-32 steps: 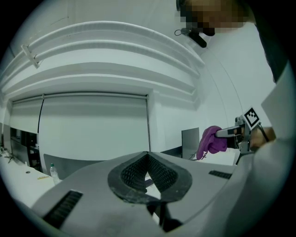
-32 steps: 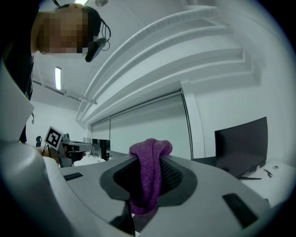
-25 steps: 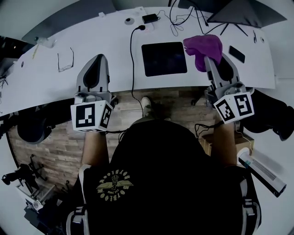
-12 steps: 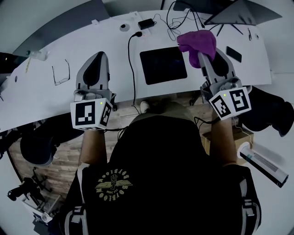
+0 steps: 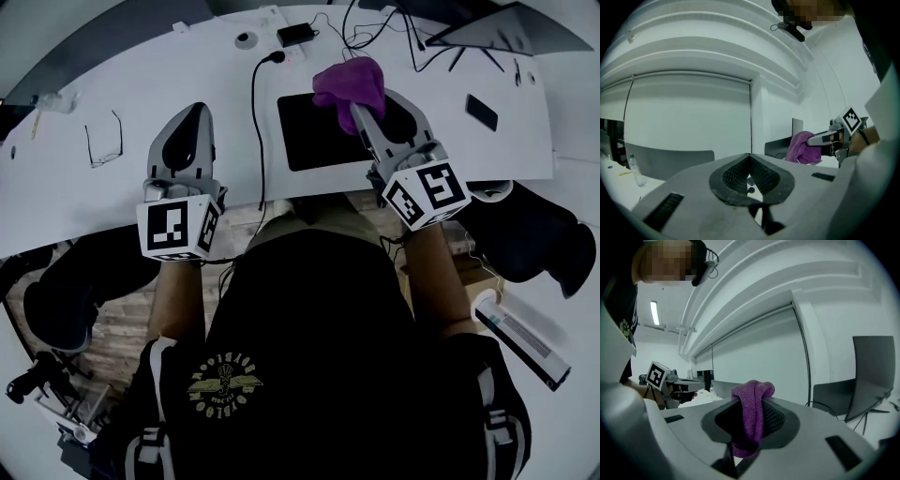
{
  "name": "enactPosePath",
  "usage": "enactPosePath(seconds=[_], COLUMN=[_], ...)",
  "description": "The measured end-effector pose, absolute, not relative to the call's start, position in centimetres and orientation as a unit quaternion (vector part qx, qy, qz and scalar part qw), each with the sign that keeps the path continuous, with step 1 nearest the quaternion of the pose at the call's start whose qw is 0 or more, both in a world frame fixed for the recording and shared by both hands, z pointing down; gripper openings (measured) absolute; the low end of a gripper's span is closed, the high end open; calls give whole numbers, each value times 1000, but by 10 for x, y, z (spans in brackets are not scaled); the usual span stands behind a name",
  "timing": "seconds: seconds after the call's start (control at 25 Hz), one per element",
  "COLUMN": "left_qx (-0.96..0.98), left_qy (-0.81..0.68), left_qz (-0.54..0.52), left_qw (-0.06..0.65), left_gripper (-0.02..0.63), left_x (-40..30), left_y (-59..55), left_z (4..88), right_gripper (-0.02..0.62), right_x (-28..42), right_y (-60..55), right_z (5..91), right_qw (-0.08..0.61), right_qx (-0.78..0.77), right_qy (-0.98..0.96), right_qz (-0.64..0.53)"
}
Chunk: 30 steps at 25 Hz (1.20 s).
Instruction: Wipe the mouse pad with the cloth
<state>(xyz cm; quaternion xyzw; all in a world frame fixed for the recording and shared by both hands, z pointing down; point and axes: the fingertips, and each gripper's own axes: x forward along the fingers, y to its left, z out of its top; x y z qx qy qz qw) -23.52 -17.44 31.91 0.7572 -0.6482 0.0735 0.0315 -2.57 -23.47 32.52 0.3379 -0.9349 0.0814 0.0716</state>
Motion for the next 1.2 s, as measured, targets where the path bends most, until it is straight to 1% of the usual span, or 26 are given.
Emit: enactPosePath(seconds=[0.36,0.68,0.84,1.2], left_qx=[741,739,742,746], left_qy=[-658,-656,-650,-641], left_qz=[108,117,121,139], left_qw=[78,104,109,117], left_gripper=[2,2,2,2], left_x=[-237,-241,-238,-235], left_y=[-185,-193,-196,-194], left_z=[394,438,450,471], right_gripper=[91,91,91,91], right_x=[-60,-86,-104,-127], right_y=[-259,-269,-267,-258], right_z=[416,488,533,624], right_qw=[102,134,148,247], right_qx=[307,289,277,275], right_qy=[-939,-936,-928,-901], right_qz=[119,148,199,226])
